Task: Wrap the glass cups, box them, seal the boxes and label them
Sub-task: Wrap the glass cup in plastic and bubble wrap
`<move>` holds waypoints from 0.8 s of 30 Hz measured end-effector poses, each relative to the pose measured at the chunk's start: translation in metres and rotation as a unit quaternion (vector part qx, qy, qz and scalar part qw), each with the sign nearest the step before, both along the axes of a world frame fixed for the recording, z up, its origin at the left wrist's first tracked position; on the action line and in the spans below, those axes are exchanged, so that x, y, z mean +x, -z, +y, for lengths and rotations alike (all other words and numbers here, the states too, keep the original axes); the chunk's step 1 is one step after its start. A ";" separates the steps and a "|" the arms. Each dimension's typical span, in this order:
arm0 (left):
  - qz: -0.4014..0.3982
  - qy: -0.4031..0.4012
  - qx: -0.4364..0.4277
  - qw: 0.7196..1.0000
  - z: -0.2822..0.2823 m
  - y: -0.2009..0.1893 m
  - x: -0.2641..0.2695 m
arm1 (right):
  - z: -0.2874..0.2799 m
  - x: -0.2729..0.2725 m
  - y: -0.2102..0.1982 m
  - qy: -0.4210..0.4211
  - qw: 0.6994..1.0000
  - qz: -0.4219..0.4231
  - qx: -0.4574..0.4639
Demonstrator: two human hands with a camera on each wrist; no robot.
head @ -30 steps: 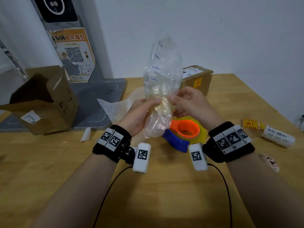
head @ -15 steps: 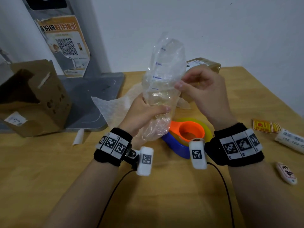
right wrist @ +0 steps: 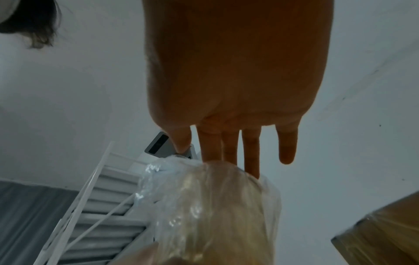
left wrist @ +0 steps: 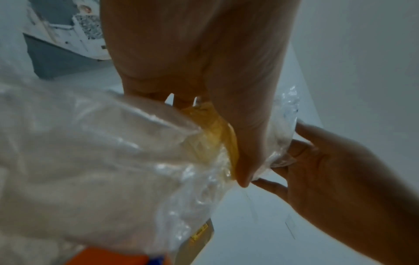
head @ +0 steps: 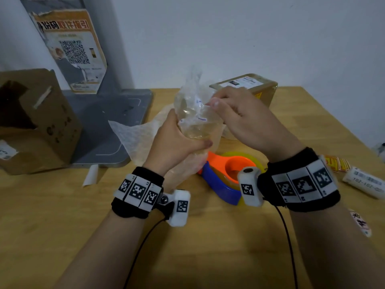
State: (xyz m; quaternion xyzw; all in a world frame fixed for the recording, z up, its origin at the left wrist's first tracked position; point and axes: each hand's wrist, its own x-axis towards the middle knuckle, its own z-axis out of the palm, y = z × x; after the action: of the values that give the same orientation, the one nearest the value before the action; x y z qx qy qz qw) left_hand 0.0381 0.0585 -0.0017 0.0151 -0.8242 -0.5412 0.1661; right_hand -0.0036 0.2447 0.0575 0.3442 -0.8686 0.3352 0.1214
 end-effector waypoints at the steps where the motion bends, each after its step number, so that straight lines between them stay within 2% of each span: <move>1: 0.007 -0.009 -0.017 1.000 -0.002 -0.001 0.001 | -0.002 0.001 -0.003 0.003 1.000 0.000 0.022; 6: 0.040 -0.042 -0.115 0.992 -0.004 -0.004 0.004 | -0.011 0.015 -0.017 0.025 0.991 -0.035 0.126; 8: 0.052 -0.041 -0.145 0.987 -0.005 -0.004 0.004 | -0.013 0.019 -0.022 0.036 0.981 -0.084 0.171; 13: 0.085 -0.018 -0.220 0.972 -0.013 -0.008 0.004 | -0.007 0.030 -0.032 0.051 0.957 -0.217 0.183; 15: 0.084 -0.006 -0.214 0.973 -0.016 -0.007 0.004 | -0.004 0.024 -0.027 0.047 0.960 -0.229 0.150; 19: 0.069 0.007 -0.161 0.985 -0.016 -0.002 0.001 | -0.006 0.022 -0.021 0.039 0.982 -0.185 -0.020; 22: 0.065 0.003 -0.168 0.984 -0.014 -0.001 -0.001 | -0.006 0.019 -0.016 0.042 0.975 -0.157 -0.150; 24: 0.073 0.001 -0.169 0.983 -0.013 -0.001 0.000 | -0.007 0.017 -0.015 0.057 0.980 -0.108 -0.155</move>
State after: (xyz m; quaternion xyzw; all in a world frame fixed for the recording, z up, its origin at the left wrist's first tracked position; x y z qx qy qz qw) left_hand 0.0378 0.0457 -0.0006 -0.0536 -0.8894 -0.3940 0.2254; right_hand 0.0132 0.2376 0.0727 0.2335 -0.8323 0.4932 0.0978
